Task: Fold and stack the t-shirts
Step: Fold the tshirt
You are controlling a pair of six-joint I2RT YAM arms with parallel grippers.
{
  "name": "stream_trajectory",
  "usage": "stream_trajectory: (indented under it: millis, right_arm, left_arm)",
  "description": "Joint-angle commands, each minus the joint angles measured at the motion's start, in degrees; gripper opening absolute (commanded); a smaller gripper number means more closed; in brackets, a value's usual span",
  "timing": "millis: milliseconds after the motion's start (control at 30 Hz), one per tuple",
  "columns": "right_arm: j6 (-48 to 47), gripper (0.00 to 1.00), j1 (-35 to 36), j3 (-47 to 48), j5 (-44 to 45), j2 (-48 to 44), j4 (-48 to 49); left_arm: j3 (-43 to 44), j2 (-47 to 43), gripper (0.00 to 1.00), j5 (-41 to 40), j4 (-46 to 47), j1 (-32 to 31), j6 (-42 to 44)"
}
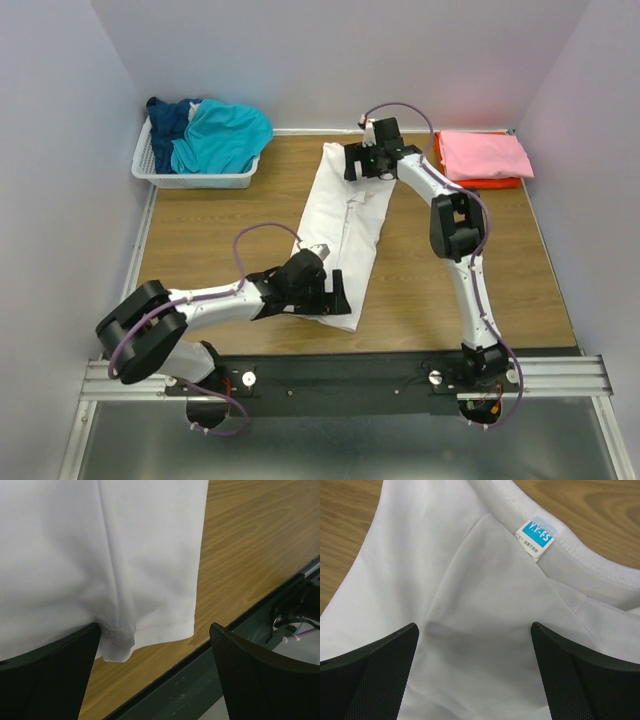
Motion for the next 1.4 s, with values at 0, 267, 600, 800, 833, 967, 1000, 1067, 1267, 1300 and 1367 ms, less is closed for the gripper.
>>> stream_trajectory:
  millis: [0, 267, 600, 800, 833, 967, 1000, 1067, 1267, 1300, 1367]
  right_arm:
    - [-5.86, 1.00, 0.14, 3.75, -8.14, 5.10, -4.50]
    - [-7.55, 1.00, 0.14, 6.83, -8.50, 6.50, -4.51]
    - [-9.92, 1.00, 0.14, 9.04, -1.74, -2.79, -4.59]
    - [-5.89, 1.00, 0.14, 2.19, 2.28, -16.77, -4.50]
    - [-4.57, 1.00, 0.14, -0.26, 3.44, -19.39, -4.50]
    - [6.21, 1.00, 0.22, -17.38, 9.42, -33.19, -3.98]
    - [8.34, 1.00, 0.22, -27.60, 10.30, -40.09, -2.67]
    - [14.58, 1.00, 0.22, -44.46, 10.30, -47.42, 2.33]
    - [23.91, 1.00, 0.57, -69.78, 3.19, -69.04, 9.11]
    - [24.18, 1.00, 0.57, -72.07, 1.18, -71.17, 9.21]
    - [25.23, 1.00, 0.57, -76.73, -0.32, -75.65, 9.12]
  left_arm:
    - [3.47, 5.92, 0.98, 4.46, 1.99, -1.56, 3.86]
    - [11.64, 16.47, 0.98, 10.18, 4.72, -3.76, 9.75]
    - [17.28, 10.78, 0.99, 3.43, -2.22, -5.78, 14.05]
    - [18.60, 1.02, 0.99, -6.14, -6.44, -5.87, 14.50]
    - [18.07, -0.30, 0.98, -7.56, -8.27, -5.87, 13.89]
    - [11.94, -7.14, 0.99, -16.26, -13.73, -5.78, 7.93]
    - [10.17, -8.56, 0.98, -17.49, -14.17, -5.69, 5.30]
    - [4.55, -12.69, 0.98, -17.77, -14.44, -5.25, 0.91]
    - [-6.79, -22.61, 0.98, -16.80, -12.87, -3.76, -6.06]
    - [-7.68, -23.42, 0.97, -16.54, -12.25, -3.58, -6.41]
    - [-9.70, -24.48, 0.91, -15.57, -9.27, -3.14, -6.68]
